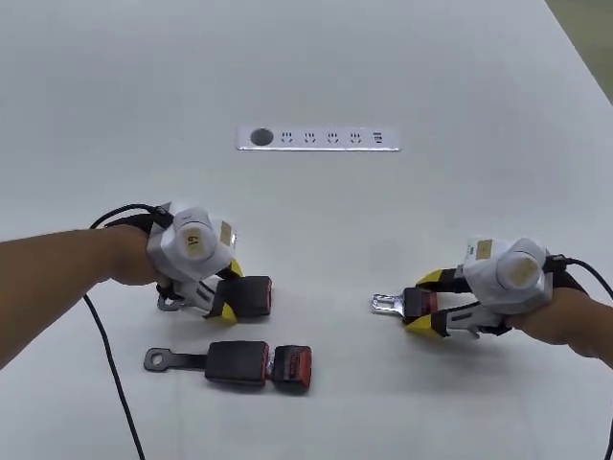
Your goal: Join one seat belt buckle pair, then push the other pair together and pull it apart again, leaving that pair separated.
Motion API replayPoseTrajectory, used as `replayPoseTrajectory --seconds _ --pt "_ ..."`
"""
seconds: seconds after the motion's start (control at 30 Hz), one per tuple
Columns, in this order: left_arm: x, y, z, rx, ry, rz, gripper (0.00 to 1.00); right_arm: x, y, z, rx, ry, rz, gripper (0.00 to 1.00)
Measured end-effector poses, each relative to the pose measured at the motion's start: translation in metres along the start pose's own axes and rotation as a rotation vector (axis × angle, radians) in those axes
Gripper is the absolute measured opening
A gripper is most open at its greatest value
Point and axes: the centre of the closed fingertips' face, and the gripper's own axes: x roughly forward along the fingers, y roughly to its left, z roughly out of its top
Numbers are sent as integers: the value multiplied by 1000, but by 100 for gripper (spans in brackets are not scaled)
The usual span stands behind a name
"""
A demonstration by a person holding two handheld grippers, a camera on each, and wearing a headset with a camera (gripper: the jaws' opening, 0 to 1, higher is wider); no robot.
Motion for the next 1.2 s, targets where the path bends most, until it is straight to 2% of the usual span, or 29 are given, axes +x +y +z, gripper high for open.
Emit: replayPoseTrajectory --seconds 0.33,0.43,0.47,0.5,0.53,0.57,0.63,0.7,0.83,0.87,0.9,0.97,1.0,1.03,1.1,1.13,1.17,1.2 --pt "0 0 3 -9 6 -11 34 -2 1 1 -39 -4 21 37" --pt "0 -3 3 15 11 5 34 1 -2 6 18 4 -16 38" --pt "0 -1 2 19 7 18 35 0 -3 6 72 5 -37 39" --pt "0 3 3 -24 -7 44 37 1 -4 9 103 -2 -44 42" --pt "-1 4 3 -36 -8 56 43 1 -4 11 107 -11 -43 46" --pt "-2 4 5 -98 -34 68 55 -2 -2 17 132 -46 -54 51" --pt "-4 5 10 -179 -83 74 67 -5 -4 20 137 -60 -86 57" --pt "-8 11 11 -220 -126 103 68 -8 -5 23 147 -77 -116 62" --pt "-29 12 22 -331 -208 192 77 -23 -4 37 251 -173 -228 69" --pt "-31 13 23 -341 -217 202 79 -25 -3 38 258 -181 -238 71" --pt "-34 19 20 -364 -246 234 80 -29 -4 39 282 -211 -273 72" --pt "-42 20 19 -408 -282 265 82 -34 3 40 282 -216 -299 74" --pt "-51 16 25 -435 -302 284 83 -36 4 40 283 -216 -307 74" --pt "-55 15 27 -441 -317 300 85 -38 3 39 292 -221 -334 74" --pt "-62 14 24 -469 -333 333 89 -43 -1 38 340 -255 -379 75" --pt "-62 15 19 -484 -336 338 92 -45 -1 39 354 -265 -385 75" --pt "-65 14 16 -491 -346 350 93 -50 -1 42 375 -306 -415 78" --pt "-69 13 15 -491 -356 363 94 -51 -1 43 377 -312 -424 80"
